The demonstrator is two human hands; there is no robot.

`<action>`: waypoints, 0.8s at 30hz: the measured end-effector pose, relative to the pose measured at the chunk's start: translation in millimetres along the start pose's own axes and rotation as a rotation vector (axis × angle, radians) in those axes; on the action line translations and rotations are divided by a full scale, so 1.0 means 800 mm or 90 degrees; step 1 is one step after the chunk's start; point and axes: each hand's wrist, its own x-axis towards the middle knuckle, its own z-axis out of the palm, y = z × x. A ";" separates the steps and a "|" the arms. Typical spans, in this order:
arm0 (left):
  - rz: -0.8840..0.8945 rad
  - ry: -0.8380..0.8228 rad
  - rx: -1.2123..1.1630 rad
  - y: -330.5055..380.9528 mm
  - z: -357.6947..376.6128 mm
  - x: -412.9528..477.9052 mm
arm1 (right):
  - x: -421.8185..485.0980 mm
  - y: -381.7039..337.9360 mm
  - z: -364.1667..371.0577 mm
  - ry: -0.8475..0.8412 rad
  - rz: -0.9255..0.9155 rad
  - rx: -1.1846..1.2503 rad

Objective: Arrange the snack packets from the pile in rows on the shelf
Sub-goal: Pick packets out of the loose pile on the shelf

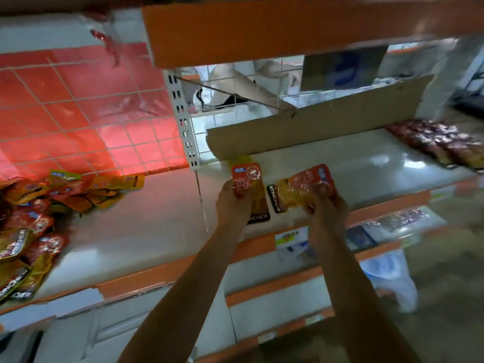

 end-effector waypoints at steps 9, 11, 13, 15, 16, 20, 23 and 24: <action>-0.049 -0.134 -0.126 0.059 0.166 -0.071 | 0.064 -0.060 -0.142 -0.018 0.171 0.044; -0.050 -0.164 -0.131 0.071 0.198 -0.082 | 0.076 -0.071 -0.167 -0.017 0.187 0.027; -0.050 -0.188 -0.119 0.082 0.225 -0.092 | 0.086 -0.080 -0.192 -0.015 0.175 0.030; -0.043 -0.213 -0.123 0.091 0.250 -0.097 | 0.096 -0.088 -0.212 -0.011 0.148 0.032; -0.039 -0.224 -0.126 0.095 0.261 -0.098 | 0.101 -0.091 -0.221 -0.007 0.137 0.030; -0.049 -0.264 -0.138 0.114 0.310 -0.096 | 0.129 -0.104 -0.253 0.046 0.099 -0.008; -0.069 -0.283 -0.147 0.126 0.353 -0.088 | 0.157 -0.112 -0.274 0.078 0.084 -0.026; -0.076 -0.294 -0.147 0.131 0.368 -0.084 | 0.169 -0.113 -0.281 0.088 0.085 -0.023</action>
